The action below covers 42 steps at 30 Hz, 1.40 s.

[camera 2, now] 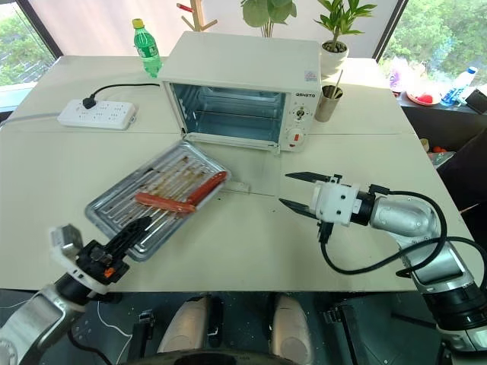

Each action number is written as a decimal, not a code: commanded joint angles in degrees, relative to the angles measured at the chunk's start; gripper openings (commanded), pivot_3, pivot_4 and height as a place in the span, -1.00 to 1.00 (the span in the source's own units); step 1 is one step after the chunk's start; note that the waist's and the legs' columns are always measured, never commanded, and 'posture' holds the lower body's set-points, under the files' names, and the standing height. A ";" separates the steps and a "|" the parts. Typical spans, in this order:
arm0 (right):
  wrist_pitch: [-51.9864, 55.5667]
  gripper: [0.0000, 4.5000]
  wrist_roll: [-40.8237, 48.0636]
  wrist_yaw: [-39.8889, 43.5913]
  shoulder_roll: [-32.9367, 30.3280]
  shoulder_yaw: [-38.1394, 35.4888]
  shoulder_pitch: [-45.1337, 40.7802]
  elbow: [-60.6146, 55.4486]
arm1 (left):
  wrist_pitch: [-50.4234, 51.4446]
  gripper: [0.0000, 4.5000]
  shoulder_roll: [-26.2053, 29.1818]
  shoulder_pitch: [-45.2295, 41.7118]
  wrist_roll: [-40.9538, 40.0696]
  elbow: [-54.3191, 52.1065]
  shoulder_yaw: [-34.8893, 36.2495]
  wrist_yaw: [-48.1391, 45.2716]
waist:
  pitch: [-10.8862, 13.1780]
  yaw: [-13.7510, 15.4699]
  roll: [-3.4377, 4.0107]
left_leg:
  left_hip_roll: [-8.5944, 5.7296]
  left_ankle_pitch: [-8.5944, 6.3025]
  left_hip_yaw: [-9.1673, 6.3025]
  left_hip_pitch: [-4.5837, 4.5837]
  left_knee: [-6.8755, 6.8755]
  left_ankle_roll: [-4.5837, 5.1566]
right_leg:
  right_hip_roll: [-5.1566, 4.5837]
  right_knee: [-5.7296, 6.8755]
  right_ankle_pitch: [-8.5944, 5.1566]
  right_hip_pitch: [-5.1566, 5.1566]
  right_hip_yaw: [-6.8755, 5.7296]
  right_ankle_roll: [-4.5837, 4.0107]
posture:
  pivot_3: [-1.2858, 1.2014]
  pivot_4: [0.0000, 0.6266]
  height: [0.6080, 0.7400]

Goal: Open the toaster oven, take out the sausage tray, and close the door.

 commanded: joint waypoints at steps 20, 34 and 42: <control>9.51 0.10 -5.65 -0.04 17.35 3.68 -16.62 27.66 | -20.92 -1.00 -8.99 10.45 -1.10 -5.59 9.15 -3.39 | -0.05 -0.73 0.21 | -0.14 -0.61 0.38 -0.21 0.13 0.88 | 0.17 -0.72 0.07 0.02 0.17 0.11 | 0.03 -0.52 0.65; 16.56 0.10 -1.42 -5.15 24.47 -2.10 -25.53 23.65 | -11.38 -1.00 -2.33 4.09 -1.10 4.83 15.91 -4.52 | -0.04 -0.29 0.28 | -0.01 -0.55 0.31 -0.21 0.15 0.78 | 0.31 -0.57 0.11 -0.02 0.08 0.14 | 0.03 -0.52 0.65; 17.62 0.10 -1.50 0.33 20.41 -0.41 -17.40 13.19 | -4.31 -1.00 1.17 3.23 -1.10 7.33 13.90 -5.40 | -0.07 -0.08 0.24 | 0.00 -0.55 0.25 -0.23 0.09 0.77 | 0.34 -0.58 0.09 0.00 0.01 0.15 | 0.03 -0.52 0.65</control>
